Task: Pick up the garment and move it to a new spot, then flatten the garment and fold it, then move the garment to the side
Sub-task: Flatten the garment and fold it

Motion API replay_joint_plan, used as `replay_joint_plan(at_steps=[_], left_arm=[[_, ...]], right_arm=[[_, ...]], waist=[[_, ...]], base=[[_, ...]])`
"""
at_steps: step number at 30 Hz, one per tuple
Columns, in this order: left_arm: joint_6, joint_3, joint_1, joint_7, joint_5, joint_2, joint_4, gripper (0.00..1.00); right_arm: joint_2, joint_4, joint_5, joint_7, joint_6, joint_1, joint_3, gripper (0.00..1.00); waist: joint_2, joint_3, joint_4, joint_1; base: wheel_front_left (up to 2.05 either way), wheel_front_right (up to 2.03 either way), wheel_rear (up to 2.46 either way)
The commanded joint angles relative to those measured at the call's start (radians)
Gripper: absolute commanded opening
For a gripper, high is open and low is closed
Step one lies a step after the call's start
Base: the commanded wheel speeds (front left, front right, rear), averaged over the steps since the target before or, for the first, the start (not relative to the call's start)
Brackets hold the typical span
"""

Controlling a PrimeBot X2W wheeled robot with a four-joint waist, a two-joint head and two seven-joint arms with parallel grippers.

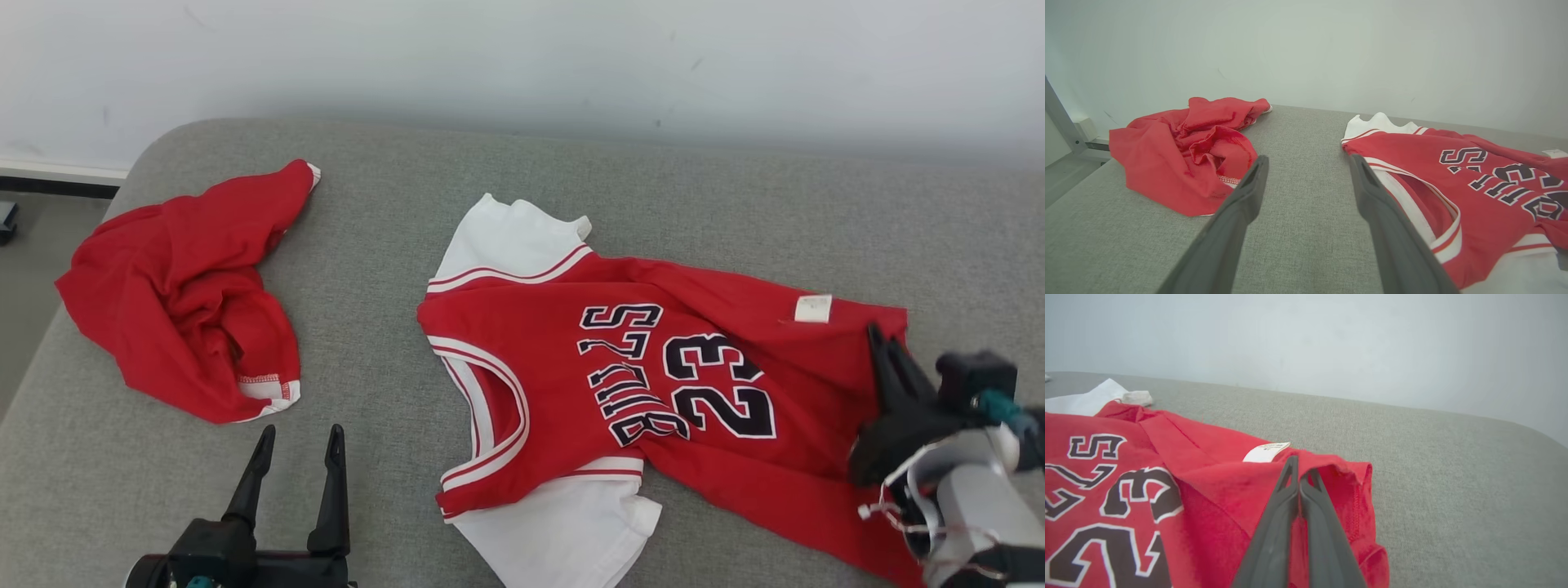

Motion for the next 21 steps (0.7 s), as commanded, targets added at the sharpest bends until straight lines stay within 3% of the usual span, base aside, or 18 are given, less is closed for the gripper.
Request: replay_joint_plan(at_steps=[1, 10, 21], left_arm=[[0.0, -0.003, -0.008, -0.003, -0.004, -0.001, 0.0, 1.0], [0.007, -0.04, -0.034, -0.003, -0.02, -0.001, 0.001, 1.0], [0.01, -0.099, -0.07, -0.003, -0.041, -0.001, 0.011, 1.0]], right_arm=[[-0.007, -0.016, 0.009, -0.002, -0.003, -0.025, 0.01, 0.0], [-0.073, -0.058, 0.017, 0.071, -0.003, -0.21, 0.08, 0.0], [-0.136, 0.137, -0.003, 0.094, -0.003, -0.453, 0.065, 0.0]], waist=[[-0.0001, 0.003, -0.004, -0.0001], [-0.0001, 0.036, 0.016, -0.0001], [-0.0001, 0.088, 0.075, -0.0001]], base=[[0.0, 0.0, 0.0], [0.0, 0.0, 0.0], [0.0, 0.0, 0.0]])
